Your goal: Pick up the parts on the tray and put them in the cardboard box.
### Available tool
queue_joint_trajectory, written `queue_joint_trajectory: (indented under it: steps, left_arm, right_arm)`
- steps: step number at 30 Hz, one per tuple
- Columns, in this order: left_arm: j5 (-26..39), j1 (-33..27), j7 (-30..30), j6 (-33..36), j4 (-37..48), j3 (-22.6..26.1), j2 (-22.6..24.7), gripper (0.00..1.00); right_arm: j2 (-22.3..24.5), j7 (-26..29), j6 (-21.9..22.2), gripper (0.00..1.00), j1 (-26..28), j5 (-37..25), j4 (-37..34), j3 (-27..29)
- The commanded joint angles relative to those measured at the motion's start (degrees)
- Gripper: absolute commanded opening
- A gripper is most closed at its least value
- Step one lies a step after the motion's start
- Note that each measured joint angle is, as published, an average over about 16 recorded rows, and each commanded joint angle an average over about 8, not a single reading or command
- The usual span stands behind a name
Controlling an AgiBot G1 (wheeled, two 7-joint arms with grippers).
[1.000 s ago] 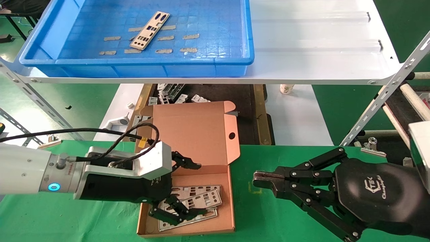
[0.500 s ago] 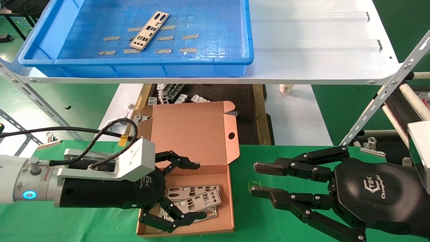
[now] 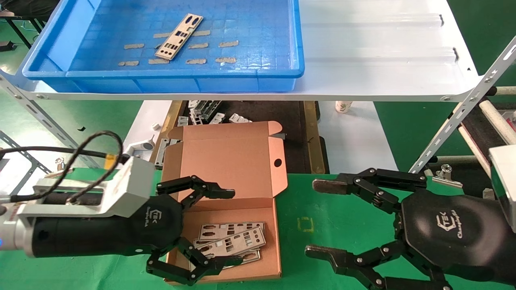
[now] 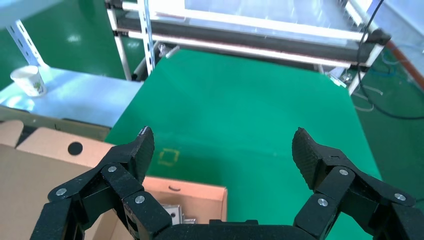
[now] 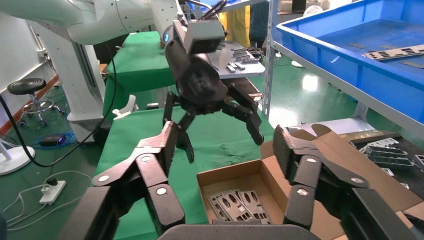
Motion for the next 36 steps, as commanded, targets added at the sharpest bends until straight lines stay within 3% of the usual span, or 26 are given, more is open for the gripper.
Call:
queue_joint_trajectory:
  steps: [1, 25, 36]
  left_arm:
    - [-1.2, 0.6, 0.3, 0.5, 0.0, -0.9, -0.4, 1.00]
    - [-14.7, 7.6, 3.2, 6.4, -0.5, -11.6, -4.9, 1.00]
    - [-15.7, 8.1, 3.3, 6.9, -0.6, -12.3, -5.2, 1.00]
  right_arm:
    - [0.0, 0.0, 0.0, 1.00, 0.0, 0.0, 0.0, 0.0]
    - [0.0, 0.0, 0.0, 1.00, 0.0, 0.0, 0.0, 0.0]
    - [0.0, 0.0, 0.0, 1.00, 0.0, 0.0, 0.0, 0.0]
